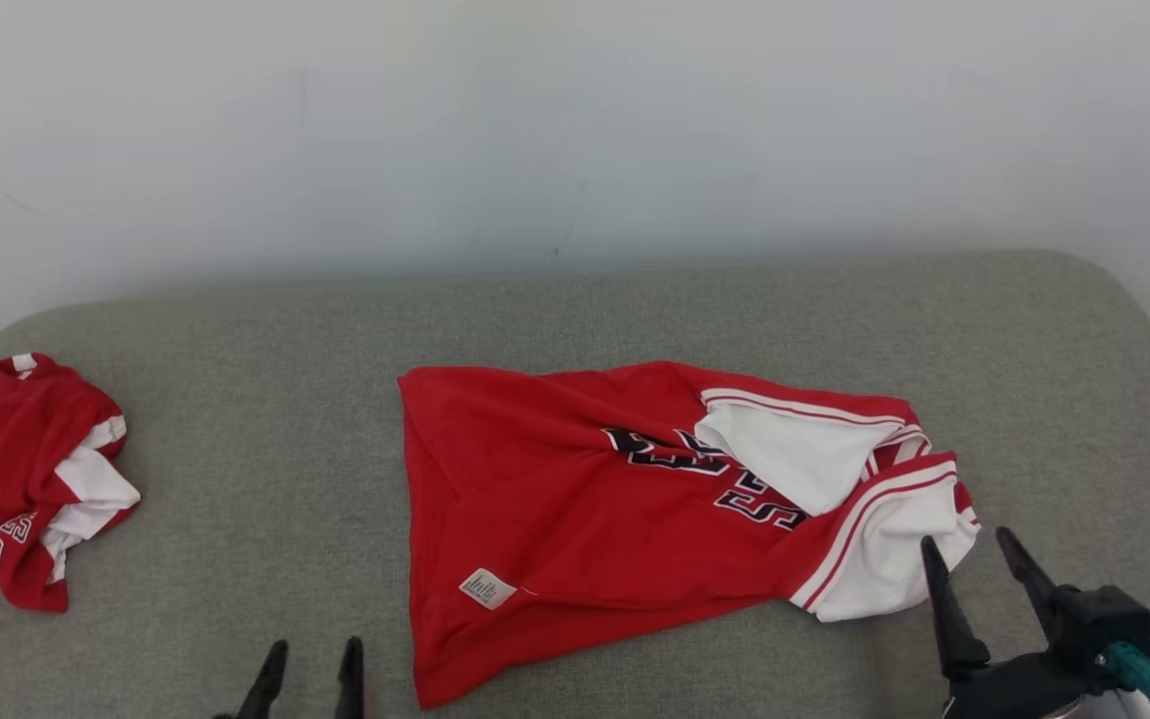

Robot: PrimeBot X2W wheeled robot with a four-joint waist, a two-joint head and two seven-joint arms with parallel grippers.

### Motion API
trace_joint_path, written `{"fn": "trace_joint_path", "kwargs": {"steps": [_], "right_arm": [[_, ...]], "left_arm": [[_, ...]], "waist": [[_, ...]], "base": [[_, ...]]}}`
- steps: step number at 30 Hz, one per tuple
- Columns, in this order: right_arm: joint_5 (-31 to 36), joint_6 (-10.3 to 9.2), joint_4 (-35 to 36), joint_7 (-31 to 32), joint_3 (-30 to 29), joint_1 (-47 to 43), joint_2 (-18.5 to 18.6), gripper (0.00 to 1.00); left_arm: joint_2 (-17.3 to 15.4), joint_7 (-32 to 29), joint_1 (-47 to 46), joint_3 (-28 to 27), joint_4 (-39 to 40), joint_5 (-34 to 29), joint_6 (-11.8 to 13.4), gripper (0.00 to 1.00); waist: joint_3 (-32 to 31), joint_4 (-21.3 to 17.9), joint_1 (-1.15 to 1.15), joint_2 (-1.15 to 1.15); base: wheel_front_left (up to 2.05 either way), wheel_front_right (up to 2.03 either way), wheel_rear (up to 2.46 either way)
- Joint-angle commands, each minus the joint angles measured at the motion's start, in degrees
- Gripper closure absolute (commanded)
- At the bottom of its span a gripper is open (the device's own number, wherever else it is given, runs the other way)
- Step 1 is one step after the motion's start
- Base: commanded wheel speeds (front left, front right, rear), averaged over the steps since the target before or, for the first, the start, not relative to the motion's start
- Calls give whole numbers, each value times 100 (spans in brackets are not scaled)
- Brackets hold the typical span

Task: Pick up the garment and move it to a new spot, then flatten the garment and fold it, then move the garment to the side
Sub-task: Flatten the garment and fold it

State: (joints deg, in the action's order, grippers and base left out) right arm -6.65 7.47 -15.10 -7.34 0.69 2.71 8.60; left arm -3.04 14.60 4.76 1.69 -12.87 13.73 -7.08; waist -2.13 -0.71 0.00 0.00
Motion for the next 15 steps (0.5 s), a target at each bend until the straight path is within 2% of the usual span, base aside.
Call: {"fn": "trace_joint_path", "kwargs": {"steps": [1,5,10,15], "right_arm": [[-22,3,-85,65,-71,86,90,0],[3,3,-424,383,-249,348,195,0],[-4,3,-731,450,-377,588,234,0],[18,3,-843,365,-354,704,189,0]], "left_arm": [[-38,-42,-223,101,-101,36,-31,0],[-72,-490,-737,602,-604,212,-30,0],[-77,-1166,-1264,1100,-1110,516,-32,0],[-91,-1515,-1567,1148,-1400,658,-23,0]], "waist": [[57,3,0,0],[165,-7,0,0],[305,-76,0,0],[427,-152,0,0]], "base": [[0,0,0],[0,0,0],[0,0,0],[0,0,0]]}}
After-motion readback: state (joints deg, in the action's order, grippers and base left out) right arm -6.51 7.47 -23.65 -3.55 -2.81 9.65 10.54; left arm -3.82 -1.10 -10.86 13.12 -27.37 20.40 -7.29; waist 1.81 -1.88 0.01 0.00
